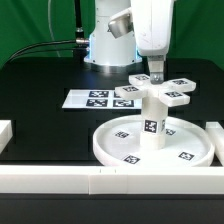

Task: Assemble round table

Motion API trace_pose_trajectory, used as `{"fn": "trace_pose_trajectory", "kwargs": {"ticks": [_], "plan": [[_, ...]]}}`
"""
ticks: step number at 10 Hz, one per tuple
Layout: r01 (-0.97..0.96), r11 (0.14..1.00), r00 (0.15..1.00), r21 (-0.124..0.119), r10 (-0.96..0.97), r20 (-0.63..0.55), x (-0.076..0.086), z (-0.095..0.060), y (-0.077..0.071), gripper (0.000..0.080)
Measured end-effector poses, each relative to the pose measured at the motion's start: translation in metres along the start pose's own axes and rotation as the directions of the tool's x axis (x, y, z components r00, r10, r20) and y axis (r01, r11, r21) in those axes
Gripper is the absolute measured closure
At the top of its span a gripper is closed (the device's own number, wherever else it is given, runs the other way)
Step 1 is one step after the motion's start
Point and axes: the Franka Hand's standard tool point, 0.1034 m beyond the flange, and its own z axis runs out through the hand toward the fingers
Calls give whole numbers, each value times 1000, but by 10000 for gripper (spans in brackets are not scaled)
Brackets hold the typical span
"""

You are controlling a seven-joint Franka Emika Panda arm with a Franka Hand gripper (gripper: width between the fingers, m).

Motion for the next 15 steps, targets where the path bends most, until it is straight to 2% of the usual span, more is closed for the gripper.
{"fn": "trace_pose_trajectory", "kwargs": {"ticks": [5, 8, 12, 15], "plan": [[-79, 997, 997, -1, 79, 4, -5, 0, 1, 151], [-311, 950, 950, 2, 311, 5, -6, 4, 3, 151], [-295, 956, 956, 12, 295, 8, -5, 14, 2, 151], [-288, 957, 957, 13, 288, 8, -6, 14, 5, 151]]}}
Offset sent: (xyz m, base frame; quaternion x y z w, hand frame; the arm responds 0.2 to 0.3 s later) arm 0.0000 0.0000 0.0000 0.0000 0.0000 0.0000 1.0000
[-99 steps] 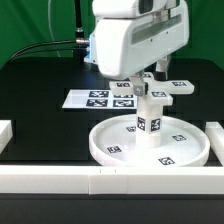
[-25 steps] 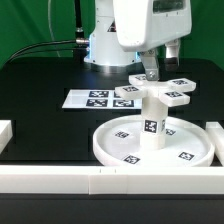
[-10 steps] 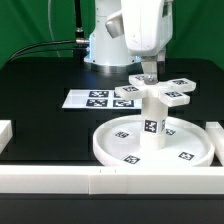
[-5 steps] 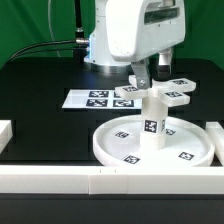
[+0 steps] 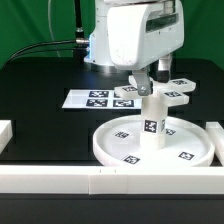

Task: Assemble round table

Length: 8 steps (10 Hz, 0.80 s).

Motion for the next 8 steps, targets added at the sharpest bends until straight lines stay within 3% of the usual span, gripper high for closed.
{"fn": "trace_pose_trajectory", "kwargs": {"ticks": [8], "plan": [[94, 995, 996, 24, -94, 11, 5, -5, -9, 151]]}}
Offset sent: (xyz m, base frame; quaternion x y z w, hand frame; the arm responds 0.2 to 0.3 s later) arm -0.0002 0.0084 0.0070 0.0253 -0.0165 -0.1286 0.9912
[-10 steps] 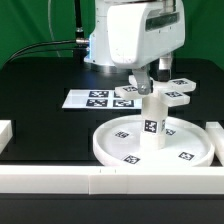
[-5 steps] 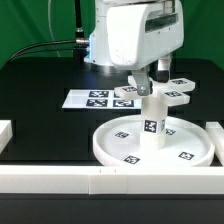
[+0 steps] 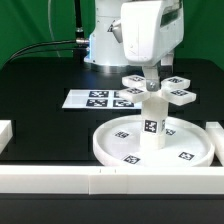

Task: Assemble round table

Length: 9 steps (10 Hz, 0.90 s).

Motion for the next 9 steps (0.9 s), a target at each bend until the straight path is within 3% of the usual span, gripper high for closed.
{"fn": "trace_pose_trajectory", "kwargs": {"ticks": [3, 6, 9], "plan": [[2, 1000, 1000, 0, -2, 0, 0, 0, 0, 151], [268, 963, 963, -6, -268, 26, 1, 0, 0, 151], [317, 948, 948, -2, -317, 30, -2, 1, 0, 151]]}}
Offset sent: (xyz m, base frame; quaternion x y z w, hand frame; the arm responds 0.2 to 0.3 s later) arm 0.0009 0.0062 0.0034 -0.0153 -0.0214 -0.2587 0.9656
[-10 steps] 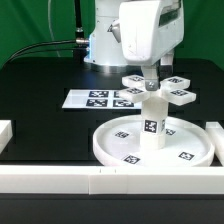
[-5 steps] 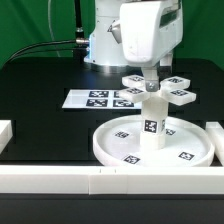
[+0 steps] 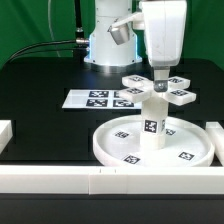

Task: Assemble round table

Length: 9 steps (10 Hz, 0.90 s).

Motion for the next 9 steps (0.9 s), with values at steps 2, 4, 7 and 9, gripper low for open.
{"fn": "trace_pose_trajectory", "kwargs": {"ticks": [2, 4, 7, 9], "plan": [[-10, 1000, 1000, 24, 10, 3, -3, 7, -8, 151], [0, 1000, 1000, 14, 0, 0, 1, 10, -12, 151], [1, 1000, 1000, 15, -1, 0, 1, 12, -11, 151], [-3, 1000, 1000, 9, 3, 0, 1, 12, -10, 317]]}}
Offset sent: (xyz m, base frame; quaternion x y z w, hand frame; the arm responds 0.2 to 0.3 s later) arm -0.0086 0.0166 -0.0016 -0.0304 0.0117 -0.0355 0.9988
